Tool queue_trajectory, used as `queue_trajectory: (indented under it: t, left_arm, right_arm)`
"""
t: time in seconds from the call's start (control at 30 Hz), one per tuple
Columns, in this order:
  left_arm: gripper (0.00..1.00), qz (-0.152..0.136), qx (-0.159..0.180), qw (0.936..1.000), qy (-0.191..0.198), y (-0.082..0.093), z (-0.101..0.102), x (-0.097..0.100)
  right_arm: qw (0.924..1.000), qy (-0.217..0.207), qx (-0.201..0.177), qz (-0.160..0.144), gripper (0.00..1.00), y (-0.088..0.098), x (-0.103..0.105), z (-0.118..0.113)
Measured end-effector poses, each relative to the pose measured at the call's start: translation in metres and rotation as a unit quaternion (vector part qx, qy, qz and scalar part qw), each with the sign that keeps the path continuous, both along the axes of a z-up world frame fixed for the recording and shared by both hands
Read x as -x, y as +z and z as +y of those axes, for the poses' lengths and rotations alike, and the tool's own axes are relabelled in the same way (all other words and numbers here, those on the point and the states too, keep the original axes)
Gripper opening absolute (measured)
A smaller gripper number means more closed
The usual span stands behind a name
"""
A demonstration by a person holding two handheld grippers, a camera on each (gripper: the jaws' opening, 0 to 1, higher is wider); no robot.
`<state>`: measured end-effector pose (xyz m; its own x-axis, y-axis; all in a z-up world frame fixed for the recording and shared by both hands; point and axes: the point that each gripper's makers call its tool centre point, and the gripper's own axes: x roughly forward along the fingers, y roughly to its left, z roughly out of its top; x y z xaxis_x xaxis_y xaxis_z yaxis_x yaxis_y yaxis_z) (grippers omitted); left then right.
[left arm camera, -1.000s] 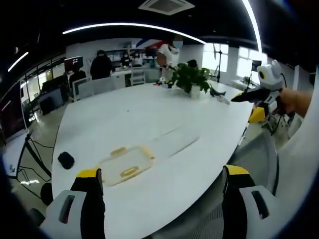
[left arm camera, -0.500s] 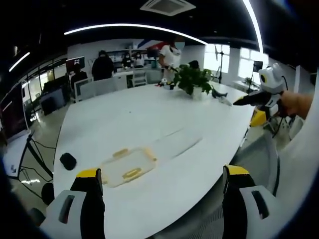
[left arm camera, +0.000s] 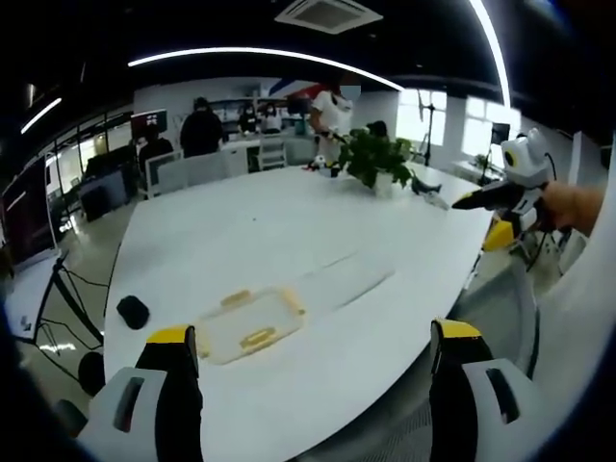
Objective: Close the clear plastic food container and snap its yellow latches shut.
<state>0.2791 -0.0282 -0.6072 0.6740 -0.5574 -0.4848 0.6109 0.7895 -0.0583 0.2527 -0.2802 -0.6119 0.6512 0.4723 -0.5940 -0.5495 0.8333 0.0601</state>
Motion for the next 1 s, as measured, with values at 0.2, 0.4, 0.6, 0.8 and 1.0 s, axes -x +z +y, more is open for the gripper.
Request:
queue_trajectory:
  t: [0.2,0.4,0.6,0.8,1.0]
  left_arm:
    - [0.99,-0.004,0.002,1.0,-0.002,0.002,0.0,0.0]
    - [0.99,0.005,-0.002,1.0,0.0,-0.003,0.001,0.002]
    - [0.98,0.008,0.001,1.0,0.003,-0.004,0.003,0.003]
    - [0.99,0.013,-0.001,0.9999,0.01,-0.007,0.007,0.004]
    - [0.98,0.017,0.002,0.9998,0.012,-0.009,0.01,0.005]
  right_arm:
    - [1.0,0.007,0.002,-0.007,0.99,0.002,-0.001,0.002]
    - [0.9999,0.009,0.002,-0.014,0.99,0.004,-0.002,0.003]
    - [0.9999,0.013,0.001,-0.011,0.99,0.002,-0.001,0.005]
    - [0.9997,0.017,0.001,-0.016,0.99,0.003,-0.002,0.008]
    - [0.9994,0.024,-0.003,-0.025,0.99,0.006,-0.003,0.012]
